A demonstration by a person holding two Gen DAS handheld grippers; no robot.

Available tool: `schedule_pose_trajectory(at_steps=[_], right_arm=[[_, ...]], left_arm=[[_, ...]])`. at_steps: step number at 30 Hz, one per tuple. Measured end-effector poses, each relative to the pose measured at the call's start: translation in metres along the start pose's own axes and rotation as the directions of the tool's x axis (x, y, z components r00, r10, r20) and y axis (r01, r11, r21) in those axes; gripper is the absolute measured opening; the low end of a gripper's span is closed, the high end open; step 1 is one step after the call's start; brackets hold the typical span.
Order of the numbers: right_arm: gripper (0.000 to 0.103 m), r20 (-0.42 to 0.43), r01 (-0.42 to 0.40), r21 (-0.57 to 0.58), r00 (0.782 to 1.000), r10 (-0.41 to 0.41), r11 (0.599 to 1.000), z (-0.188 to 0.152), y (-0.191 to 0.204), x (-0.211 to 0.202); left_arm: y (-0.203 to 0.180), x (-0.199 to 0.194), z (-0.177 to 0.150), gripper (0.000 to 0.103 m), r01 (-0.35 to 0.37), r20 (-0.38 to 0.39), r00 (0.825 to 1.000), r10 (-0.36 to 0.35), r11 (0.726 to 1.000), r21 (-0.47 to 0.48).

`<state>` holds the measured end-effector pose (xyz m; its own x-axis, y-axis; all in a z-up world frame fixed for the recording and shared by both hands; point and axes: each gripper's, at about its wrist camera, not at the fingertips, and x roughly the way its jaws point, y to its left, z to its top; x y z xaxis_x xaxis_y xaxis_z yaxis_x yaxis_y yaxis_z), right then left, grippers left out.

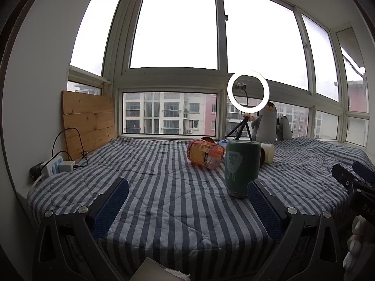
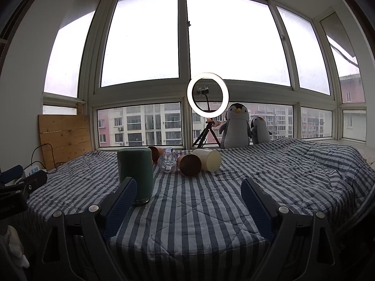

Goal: Flip cup upside down

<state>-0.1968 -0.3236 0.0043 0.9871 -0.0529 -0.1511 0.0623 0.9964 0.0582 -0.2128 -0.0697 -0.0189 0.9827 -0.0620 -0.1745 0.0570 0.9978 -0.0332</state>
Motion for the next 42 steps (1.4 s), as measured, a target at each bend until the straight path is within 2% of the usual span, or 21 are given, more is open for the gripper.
schedule_pose_trajectory(at_steps=[21, 27, 32, 36, 40, 42], right_arm=[[0.088, -0.013, -0.003, -0.010, 1.000, 0.003, 1.000, -0.002, 0.003, 0.011], [0.088, -0.051, -0.053, -0.034, 0.997, 0.051, 0.998, 0.003, 0.009, 0.026], [0.088, -0.124, -0.139, -0.051, 0.983, 0.132, 0.989, 0.011, 0.019, 0.054], [0.079, -0.182, -0.190, -0.054, 0.967, 0.178, 0.980, 0.015, 0.026, 0.079], [0.071, -0.239, -0.218, -0.038, 0.949, 0.203, 0.975, 0.015, 0.032, 0.104], [0.071, -0.236, -0.204, -0.043, 0.953, 0.188, 0.978, 0.015, 0.032, 0.109]], left_arm=[[0.001, 0.014, -0.003, 0.103, 0.003, -0.014, 1.000, -0.003, 1.000, 0.000], [0.011, 0.024, -0.002, 0.103, -0.014, -0.025, 1.000, 0.013, 1.000, -0.011], [0.023, 0.033, 0.002, 0.103, -0.029, -0.035, 0.999, 0.028, 0.999, -0.027], [0.031, 0.040, 0.004, 0.103, -0.034, -0.039, 0.999, 0.033, 0.999, -0.026], [0.038, 0.051, 0.007, 0.103, -0.036, -0.051, 0.998, 0.034, 0.999, -0.031], [0.041, 0.056, 0.007, 0.103, -0.038, -0.050, 0.998, 0.036, 0.999, -0.033]])
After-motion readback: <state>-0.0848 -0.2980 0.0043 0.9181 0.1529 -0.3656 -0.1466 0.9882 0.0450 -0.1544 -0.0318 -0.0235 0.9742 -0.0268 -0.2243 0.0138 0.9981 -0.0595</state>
